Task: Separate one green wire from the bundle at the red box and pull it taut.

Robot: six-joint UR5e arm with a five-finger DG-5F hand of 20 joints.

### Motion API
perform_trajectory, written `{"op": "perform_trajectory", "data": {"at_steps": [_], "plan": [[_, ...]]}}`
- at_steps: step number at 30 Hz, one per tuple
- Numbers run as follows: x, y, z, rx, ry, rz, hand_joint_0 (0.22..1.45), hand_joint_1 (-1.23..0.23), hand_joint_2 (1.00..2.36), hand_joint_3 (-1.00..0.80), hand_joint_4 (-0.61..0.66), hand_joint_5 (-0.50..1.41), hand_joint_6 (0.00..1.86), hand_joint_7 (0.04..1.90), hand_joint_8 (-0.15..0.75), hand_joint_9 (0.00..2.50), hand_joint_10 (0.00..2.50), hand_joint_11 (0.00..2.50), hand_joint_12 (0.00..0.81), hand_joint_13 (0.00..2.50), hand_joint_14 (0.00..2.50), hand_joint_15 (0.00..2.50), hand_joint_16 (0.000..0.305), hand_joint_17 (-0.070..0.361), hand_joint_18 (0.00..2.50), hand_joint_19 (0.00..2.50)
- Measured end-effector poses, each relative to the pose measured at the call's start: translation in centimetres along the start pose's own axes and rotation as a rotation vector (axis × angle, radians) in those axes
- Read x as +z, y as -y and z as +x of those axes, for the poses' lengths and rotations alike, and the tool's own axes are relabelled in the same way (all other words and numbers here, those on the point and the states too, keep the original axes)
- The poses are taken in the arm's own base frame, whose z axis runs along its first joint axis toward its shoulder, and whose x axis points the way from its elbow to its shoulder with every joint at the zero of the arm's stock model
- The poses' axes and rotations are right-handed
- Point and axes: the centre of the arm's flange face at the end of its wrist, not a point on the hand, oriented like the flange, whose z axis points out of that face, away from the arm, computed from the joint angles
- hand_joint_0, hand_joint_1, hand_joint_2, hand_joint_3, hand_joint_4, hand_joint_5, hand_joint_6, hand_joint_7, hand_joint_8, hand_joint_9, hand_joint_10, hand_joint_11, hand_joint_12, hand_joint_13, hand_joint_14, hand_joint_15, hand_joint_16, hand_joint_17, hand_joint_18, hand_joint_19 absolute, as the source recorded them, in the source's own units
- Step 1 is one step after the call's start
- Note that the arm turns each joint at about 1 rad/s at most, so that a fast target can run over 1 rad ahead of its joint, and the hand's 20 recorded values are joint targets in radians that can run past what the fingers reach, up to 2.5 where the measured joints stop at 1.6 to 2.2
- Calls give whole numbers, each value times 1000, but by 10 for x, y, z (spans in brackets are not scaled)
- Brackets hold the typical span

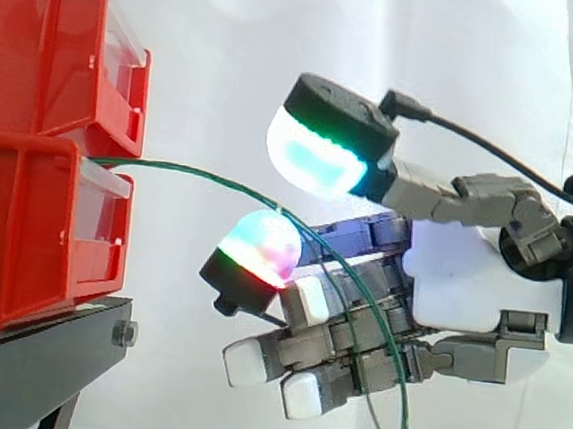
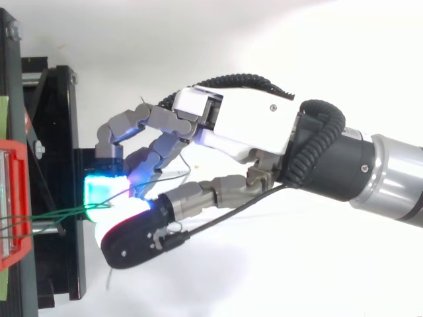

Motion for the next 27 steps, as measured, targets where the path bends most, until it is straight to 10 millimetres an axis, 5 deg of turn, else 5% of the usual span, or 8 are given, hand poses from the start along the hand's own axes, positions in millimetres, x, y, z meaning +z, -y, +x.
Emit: {"op": "perform_trajectory", "data": {"at_steps": [7, 27], "plan": [[4, -12, -1, 2, 2, 7, 578, -650, 1013, -314, 162, -148, 861, 1162, 297, 1057, 25, 745, 392, 800, 20, 527, 55, 124, 733, 664], [2, -25, 2, -16, -8, 56, 616, -776, 1015, -295, 132, -147, 876, 1177, 286, 1051, 24, 753, 383, 801, 21, 517, 53, 120, 723, 645]]}}
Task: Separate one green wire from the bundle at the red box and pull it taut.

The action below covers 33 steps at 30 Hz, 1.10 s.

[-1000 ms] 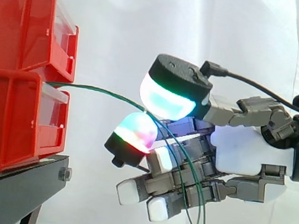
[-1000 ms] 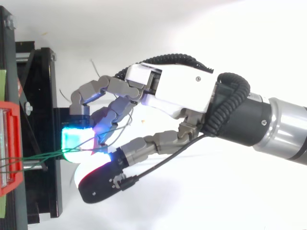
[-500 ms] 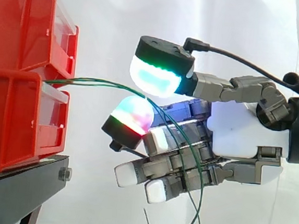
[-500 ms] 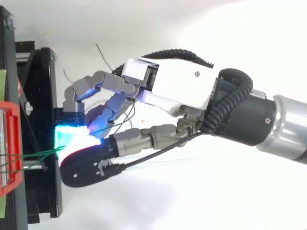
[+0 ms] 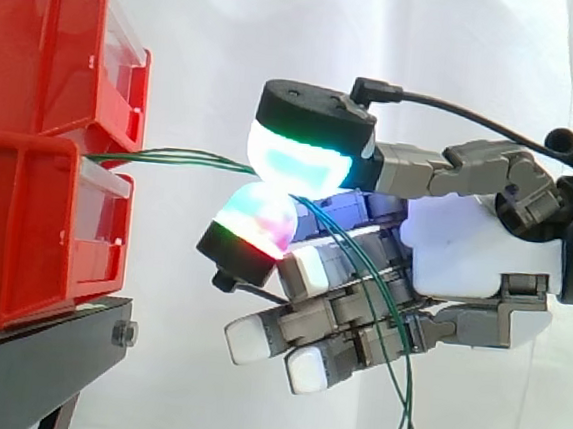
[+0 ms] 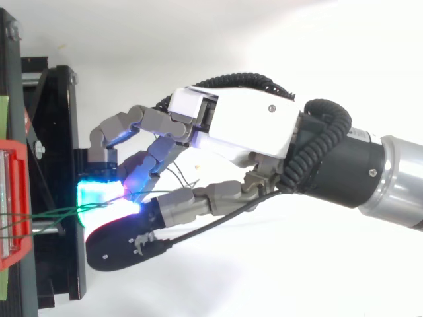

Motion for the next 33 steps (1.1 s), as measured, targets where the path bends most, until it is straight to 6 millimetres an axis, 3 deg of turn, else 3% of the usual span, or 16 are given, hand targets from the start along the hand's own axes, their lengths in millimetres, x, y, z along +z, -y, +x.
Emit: {"op": "perform_trajectory", "data": {"at_steps": [6, 10, 15, 17, 22, 33], "plan": [[-1, 0, 0, 9, -1, 16, 586, -841, 1002, -468, 157, -152, 880, 1140, 279, 1023, 24, 749, 381, 785, 20, 520, 54, 121, 709, 642], [-1, -6, -1, 16, -1, 25, 490, -577, 1000, -500, 170, -147, 877, 1123, 309, 1061, 23, 718, 409, 815, 19, 516, 59, 134, 758, 641], [-3, -13, -2, 19, -3, 53, 515, -489, 1001, -481, 166, -144, 871, 1147, 310, 1073, 23, 723, 411, 817, 21, 521, 58, 131, 757, 657], [-4, -14, -2, 22, -3, 64, 571, -508, 1009, -389, 159, -140, 870, 1168, 295, 1077, 21, 731, 395, 815, 20, 522, 55, 123, 735, 680], [-5, -14, -2, 33, -9, 74, 581, -590, 1016, -275, 154, -138, 871, 1192, 296, 1081, 22, 742, 391, 820, 21, 528, 55, 123, 740, 672], [-5, -14, -1, 38, -22, 74, 614, -791, 1018, -212, 113, -145, 881, 1194, 282, 1049, 22, 752, 385, 803, 22, 522, 54, 121, 723, 645]]}}
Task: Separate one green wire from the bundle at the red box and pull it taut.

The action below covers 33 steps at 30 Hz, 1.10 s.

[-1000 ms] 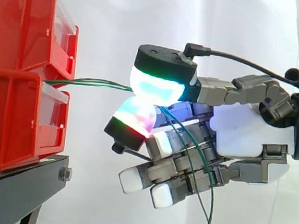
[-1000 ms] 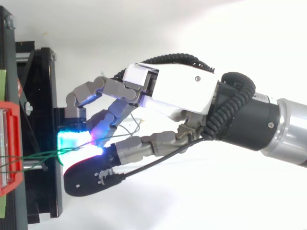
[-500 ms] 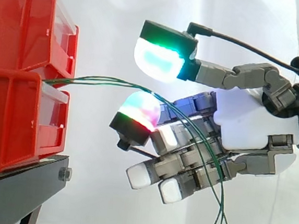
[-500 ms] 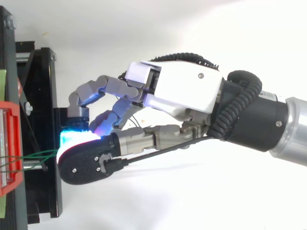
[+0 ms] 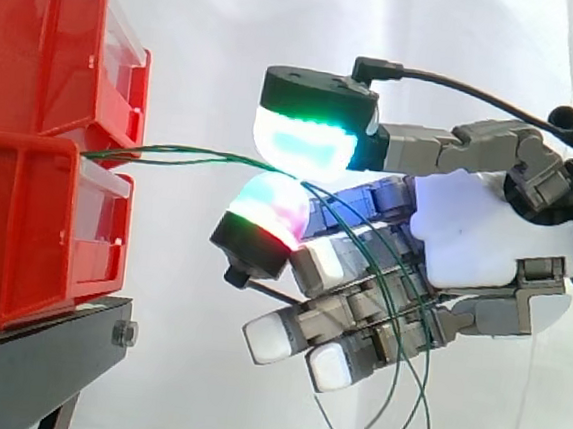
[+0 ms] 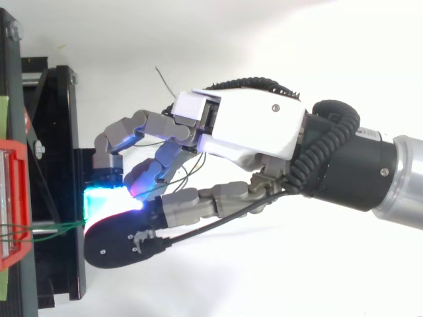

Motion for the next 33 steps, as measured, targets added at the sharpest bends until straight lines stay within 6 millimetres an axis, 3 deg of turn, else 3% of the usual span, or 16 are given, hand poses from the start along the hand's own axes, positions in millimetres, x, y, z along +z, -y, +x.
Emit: {"op": "perform_trajectory", "data": {"at_steps": [3, 7, 12, 16, 21, 24, 28, 33], "plan": [[0, 0, 0, -2, 0, 4, 631, -815, 1017, -250, 122, -149, 886, 1168, 283, 1033, 24, 748, 380, 795, 22, 519, 53, 120, 717, 638], [-1, 0, 0, -4, 0, 8, 577, -810, 1000, -500, 151, -147, 888, 1137, 276, 1040, 22, 743, 380, 802, 20, 515, 54, 121, 720, 642], [-1, -1, 0, -3, 0, 7, 505, -558, 1000, -500, 151, -136, 881, 1135, 298, 1106, 21, 738, 399, 846, 19, 514, 57, 129, 773, 650], [-1, -2, 0, -2, 0, 5, 586, -422, 1006, -424, 78, -121, 863, 1199, 258, 1137, 22, 720, 386, 865, 20, 533, 53, 119, 776, 688], [-1, -3, 0, -2, 0, 4, 591, -497, 1015, -315, 94, -118, 858, 1221, 263, 1154, 25, 723, 392, 878, 20, 538, 53, 119, 782, 688], [-1, -3, 0, -2, 0, 4, 574, -634, 1015, -258, 148, -126, 865, 1256, 284, 1145, 22, 740, 397, 876, 20, 532, 55, 124, 789, 679], [-1, -3, 0, -4, 0, 4, 556, -693, 1011, -346, 161, -133, 878, 1222, 284, 1139, 24, 751, 398, 872, 20, 539, 55, 124, 783, 683], [-1, -3, 0, -7, 0, 5, 537, -661, 1007, -416, 161, -133, 882, 1193, 289, 1140, 22, 749, 400, 877, 21, 530, 56, 126, 793, 668]]}}
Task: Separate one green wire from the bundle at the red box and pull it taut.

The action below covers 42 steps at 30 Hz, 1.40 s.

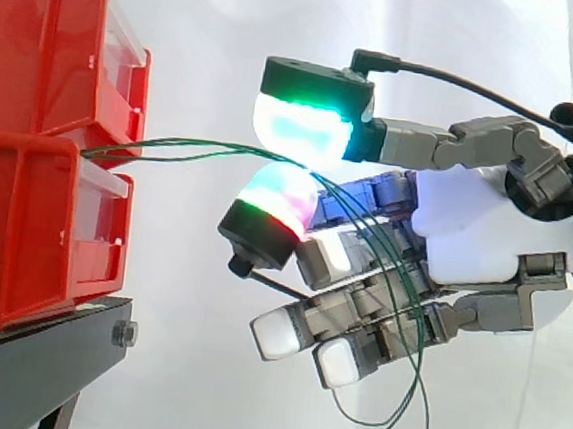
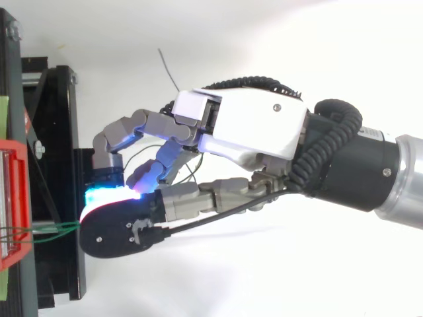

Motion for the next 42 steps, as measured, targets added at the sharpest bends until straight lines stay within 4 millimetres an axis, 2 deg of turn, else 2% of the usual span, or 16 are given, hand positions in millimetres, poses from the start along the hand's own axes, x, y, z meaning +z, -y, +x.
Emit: {"op": "perform_trajectory", "data": {"at_steps": [5, 8, 10, 14, 16, 20, 24, 26, 28, 32, 39, 42], "plan": [[0, 1, 1, -5, -1, 0, 588, -685, 1016, -275, 145, -134, 882, 1203, 283, 1133, 25, 752, 388, 875, 20, 539, 54, 122, 782, 669], [0, 1, 1, -7, 0, 0, 595, -756, 1019, -204, 129, -141, 889, 1197, 283, 1109, 22, 760, 385, 859, 20, 533, 54, 122, 770, 659], [0, 1, 1, -8, 1, 0, 603, -772, 1018, -215, 137, -146, 892, 1177, 278, 1097, 23, 772, 384, 855, 22, 534, 54, 122, 764, 658], [0, 1, 1, -9, 1, 1, 606, -798, 1011, -362, 155, -147, 892, 1156, 280, 1092, 24, 760, 380, 850, 20, 527, 54, 121, 758, 659], [0, 1, 2, -10, 0, 1, 567, -716, 1004, -456, 153, -142, 891, 1147, 283, 1114, 22, 763, 383, 861, 22, 529, 54, 122, 766, 655], [0, 2, 2, -11, 0, 1, 508, -556, 1000, -500, 158, -134, 888, 1144, 290, 1137, 22, 736, 397, 884, 20, 531, 57, 129, 797, 648], [-1, 2, 3, -11, 0, 2, 491, -513, 1000, -500, 161, -130, 882, 1154, 299, 1145, 23, 732, 412, 892, 21, 519, 59, 132, 813, 650], [-1, 2, 4, -11, -1, 2, 537, -562, 1000, -497, 156, -130, 877, 1186, 289, 1138, 24, 740, 397, 878, 21, 528, 56, 125, 786, 666], [-1, 2, 4, -11, -1, 3, 587, -670, 1012, -355, 153, -132, 879, 1215, 284, 1130, 25, 747, 383, 873, 22, 533, 54, 121, 774, 669], [-1, 4, 4, -11, -2, 6, 610, -762, 1017, -250, 129, -151, 898, 1169, 283, 1076, 24, 761, 380, 869, 21, 540, 54, 121, 770, 651], [-2, 7, 4, -12, -3, 11, 647, -829, 1019, -232, 55, -159, 905, 1143, 281, 1052, 25, 761, 375, 854, 22, 525, 53, 120, 752, 632], [-2, 7, 4, -13, -2, 11, 693, -898, 1017, -292, 37, -161, 907, 1159, 274, 1041, 24, 763, 368, 843, 22, 521, 53, 119, 747, 605]]}}
